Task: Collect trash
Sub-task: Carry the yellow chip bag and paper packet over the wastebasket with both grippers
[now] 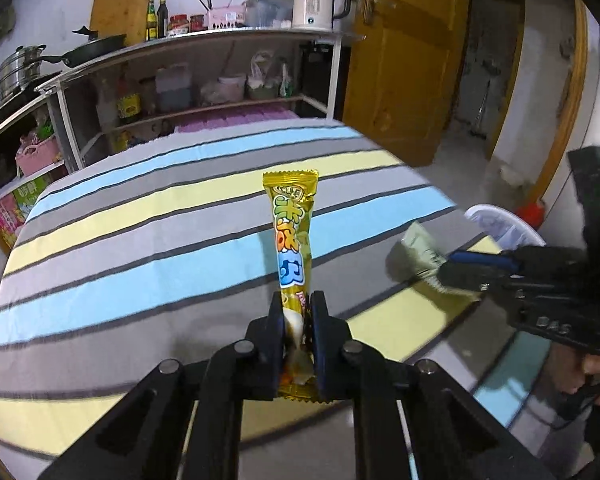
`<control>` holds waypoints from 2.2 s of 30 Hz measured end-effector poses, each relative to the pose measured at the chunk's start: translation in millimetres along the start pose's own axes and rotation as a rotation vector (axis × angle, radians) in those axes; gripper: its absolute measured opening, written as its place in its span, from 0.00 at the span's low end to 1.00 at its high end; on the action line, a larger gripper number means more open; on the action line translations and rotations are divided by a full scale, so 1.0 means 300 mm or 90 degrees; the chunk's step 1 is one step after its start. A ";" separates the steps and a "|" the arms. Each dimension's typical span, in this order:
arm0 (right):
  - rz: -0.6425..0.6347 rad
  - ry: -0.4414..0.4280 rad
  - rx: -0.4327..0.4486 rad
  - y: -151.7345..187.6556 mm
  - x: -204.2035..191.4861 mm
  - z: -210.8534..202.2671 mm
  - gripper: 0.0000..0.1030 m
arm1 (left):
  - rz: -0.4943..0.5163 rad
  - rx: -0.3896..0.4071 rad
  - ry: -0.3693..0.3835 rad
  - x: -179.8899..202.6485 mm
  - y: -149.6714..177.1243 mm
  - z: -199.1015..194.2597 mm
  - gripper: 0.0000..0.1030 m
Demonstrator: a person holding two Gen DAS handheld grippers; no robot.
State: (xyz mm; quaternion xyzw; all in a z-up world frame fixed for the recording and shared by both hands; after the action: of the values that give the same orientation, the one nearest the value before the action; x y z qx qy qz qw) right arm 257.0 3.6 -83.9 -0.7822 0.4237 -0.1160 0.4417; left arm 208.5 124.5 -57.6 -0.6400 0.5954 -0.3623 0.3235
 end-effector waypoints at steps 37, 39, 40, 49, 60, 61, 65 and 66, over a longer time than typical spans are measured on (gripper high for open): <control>0.034 0.075 0.143 -0.037 0.178 -0.480 0.03 | -0.027 0.073 0.117 0.416 -0.080 -0.175 0.12; 0.038 0.085 0.149 -0.035 0.204 -0.504 0.03 | -0.022 0.072 0.126 0.449 -0.086 -0.168 0.12; 0.041 0.089 0.152 -0.032 0.215 -0.514 0.03 | -0.020 0.073 0.130 0.465 -0.089 -0.166 0.12; 0.071 0.129 0.168 -0.009 0.342 -0.589 0.03 | 0.001 0.065 0.164 0.601 -0.106 -0.125 0.12; 0.107 0.164 0.169 0.030 0.475 -0.621 0.03 | 0.019 0.039 0.195 0.723 -0.107 -0.027 0.12; 0.110 0.166 0.168 0.036 0.484 -0.621 0.04 | 0.021 0.037 0.197 0.735 -0.107 -0.016 0.12; 0.121 0.176 0.160 0.054 0.530 -0.614 0.04 | 0.027 0.026 0.208 0.779 -0.102 0.020 0.12; 0.125 0.178 0.158 0.058 0.542 -0.612 0.04 | 0.028 0.023 0.210 0.788 -0.101 0.030 0.12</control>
State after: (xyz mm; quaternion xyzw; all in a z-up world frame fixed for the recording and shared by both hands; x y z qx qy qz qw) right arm 245.0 -234.0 -22.1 -0.6534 0.5373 -0.2311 0.4806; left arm 239.0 -108.8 -18.1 -0.5527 0.6475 -0.4662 0.2407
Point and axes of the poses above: each gripper's, at about its wrist camera, not at the fingertips, and z roughly the way its jaws point, x to its right, y to its underside, the point moved 8 cm from there along z, roughly the way its jaws point, and after that the axes turned 12 degrees about x, right-handed, at the moved point
